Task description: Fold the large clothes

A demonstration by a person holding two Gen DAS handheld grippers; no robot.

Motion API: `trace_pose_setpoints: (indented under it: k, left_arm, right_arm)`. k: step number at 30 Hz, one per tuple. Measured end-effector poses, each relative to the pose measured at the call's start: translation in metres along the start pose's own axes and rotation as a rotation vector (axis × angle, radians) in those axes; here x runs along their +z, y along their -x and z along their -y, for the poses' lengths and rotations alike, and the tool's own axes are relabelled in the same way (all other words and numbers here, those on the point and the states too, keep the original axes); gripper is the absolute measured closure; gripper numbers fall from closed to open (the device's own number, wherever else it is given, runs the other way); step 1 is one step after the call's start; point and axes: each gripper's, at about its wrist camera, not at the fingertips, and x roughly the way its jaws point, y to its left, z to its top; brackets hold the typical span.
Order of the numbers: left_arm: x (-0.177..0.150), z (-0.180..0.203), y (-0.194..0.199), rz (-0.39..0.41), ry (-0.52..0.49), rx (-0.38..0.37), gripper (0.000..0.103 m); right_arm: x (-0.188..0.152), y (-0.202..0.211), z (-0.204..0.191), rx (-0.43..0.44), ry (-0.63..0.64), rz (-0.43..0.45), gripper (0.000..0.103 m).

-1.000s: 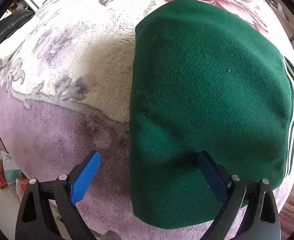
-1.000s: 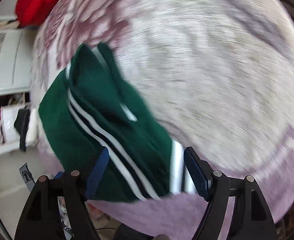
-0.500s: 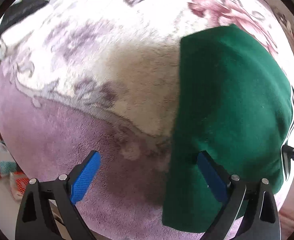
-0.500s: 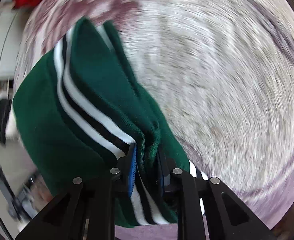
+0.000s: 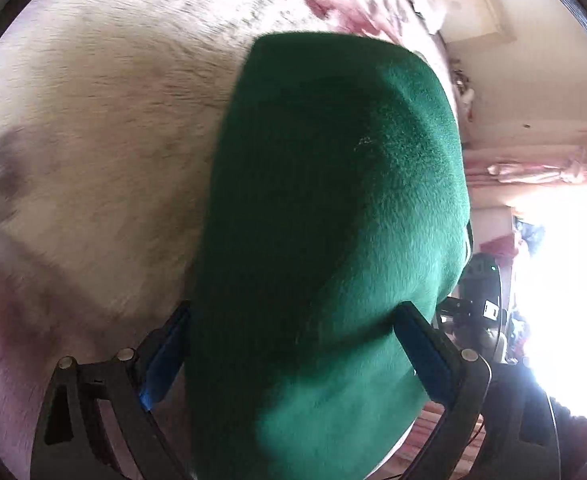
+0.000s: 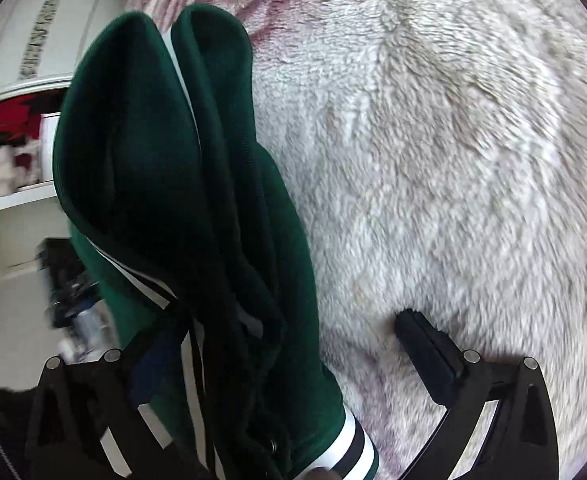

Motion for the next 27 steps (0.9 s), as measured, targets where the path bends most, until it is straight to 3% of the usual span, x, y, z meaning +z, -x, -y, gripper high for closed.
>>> trace_pose_setpoints:
  k: [5, 8, 12, 13, 14, 17, 23, 27]
  left_arm:
    - [0.011, 0.001, -0.009, -0.006, -0.018, -0.064, 0.003]
    - [0.006, 0.0, -0.005, -0.007, -0.026, -0.083, 0.003]
    - [0.004, -0.006, 0.002, 0.004, -0.002, -0.097, 0.003]
    - [0.003, -0.006, 0.005, 0.011, -0.001, -0.103, 0.005]
    - [0.002, -0.003, 0.009, 0.023, -0.006, -0.102, 0.005]
    - [0.002, 0.008, 0.016, 0.04, -0.038, -0.091, 0.005]
    - [0.014, 0.033, 0.033, 0.052, -0.074, -0.08, 0.006]
    - [0.037, 0.056, 0.048, 0.064, -0.127, -0.059, 0.006]
  right_arm:
    - [0.012, -0.013, 0.002, 0.168, 0.011, -0.051, 0.0]
    - [0.019, -0.036, -0.01, 0.343, 0.027, -0.093, 0.0]
    - [0.022, -0.06, -0.029, 0.306, 0.072, -0.083, 0.0]
    - [0.019, -0.057, -0.028, 0.313, 0.058, -0.054, 0.004]
    - [0.014, -0.052, -0.026, 0.309, 0.049, -0.021, 0.019]
    - [-0.006, -0.045, -0.026, 0.312, 0.017, 0.041, 0.042]
    - [-0.036, -0.033, -0.032, 0.368, -0.086, 0.117, 0.059]
    - [-0.044, -0.023, -0.043, 0.406, -0.137, 0.152, 0.063]
